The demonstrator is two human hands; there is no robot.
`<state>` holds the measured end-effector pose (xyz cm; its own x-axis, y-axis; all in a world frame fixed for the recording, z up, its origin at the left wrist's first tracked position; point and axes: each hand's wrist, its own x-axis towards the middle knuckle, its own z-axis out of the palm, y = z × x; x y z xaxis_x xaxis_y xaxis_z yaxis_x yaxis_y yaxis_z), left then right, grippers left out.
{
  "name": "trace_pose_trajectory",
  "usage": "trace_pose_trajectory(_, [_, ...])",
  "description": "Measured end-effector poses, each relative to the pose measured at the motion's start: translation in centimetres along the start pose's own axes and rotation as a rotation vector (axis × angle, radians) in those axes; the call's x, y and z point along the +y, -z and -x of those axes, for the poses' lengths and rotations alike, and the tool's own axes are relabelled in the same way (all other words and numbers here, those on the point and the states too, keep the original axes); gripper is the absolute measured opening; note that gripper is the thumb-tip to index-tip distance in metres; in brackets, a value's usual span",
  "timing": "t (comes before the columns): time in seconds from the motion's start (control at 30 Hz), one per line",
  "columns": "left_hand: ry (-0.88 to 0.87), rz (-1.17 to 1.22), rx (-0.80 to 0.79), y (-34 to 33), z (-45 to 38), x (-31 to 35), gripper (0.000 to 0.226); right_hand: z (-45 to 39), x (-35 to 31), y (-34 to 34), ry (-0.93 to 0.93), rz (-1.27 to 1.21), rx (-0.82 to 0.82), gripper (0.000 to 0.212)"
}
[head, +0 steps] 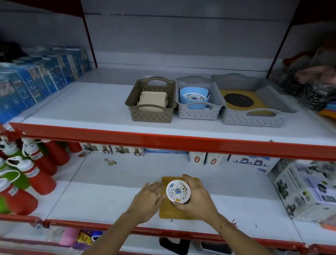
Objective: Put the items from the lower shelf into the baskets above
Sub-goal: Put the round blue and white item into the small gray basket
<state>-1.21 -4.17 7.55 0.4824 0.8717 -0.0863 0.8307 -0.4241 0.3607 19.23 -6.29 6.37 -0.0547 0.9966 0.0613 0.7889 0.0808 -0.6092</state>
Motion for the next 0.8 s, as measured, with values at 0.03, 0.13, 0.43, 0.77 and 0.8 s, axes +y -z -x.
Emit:
trace_pose_trajectory(0.03, [-0.019,0.015,0.05,1.1,0.5,0.4,0.095,0.4,-0.8,1.0,0.014,-0.015,0.01,0.09])
trace_pose_trajectory(0.13, [-0.138,-0.006,0.203,4.9,2.1,1.7,0.074,1.7,-3.5,4.4,0.056,-0.049,0.054,0.092])
trace_pose_trajectory(0.43, [-0.478,0.115,0.725,15.3,4.0,4.9,0.045,4.2,-10.6,14.8,0.238,-0.146,0.248,0.073])
trace_pose_trajectory(0.77, [-0.356,-0.176,0.711,23.6,-3.7,8.1,0.069,-4.1,-14.6,24.0,0.209,-0.148,0.442,0.072])
trace_pose_trajectory(0.8, [-0.332,-0.223,0.667,24.0,-4.4,8.6,0.069,-5.4,-14.7,24.5,0.184,-0.132,0.448,0.074])
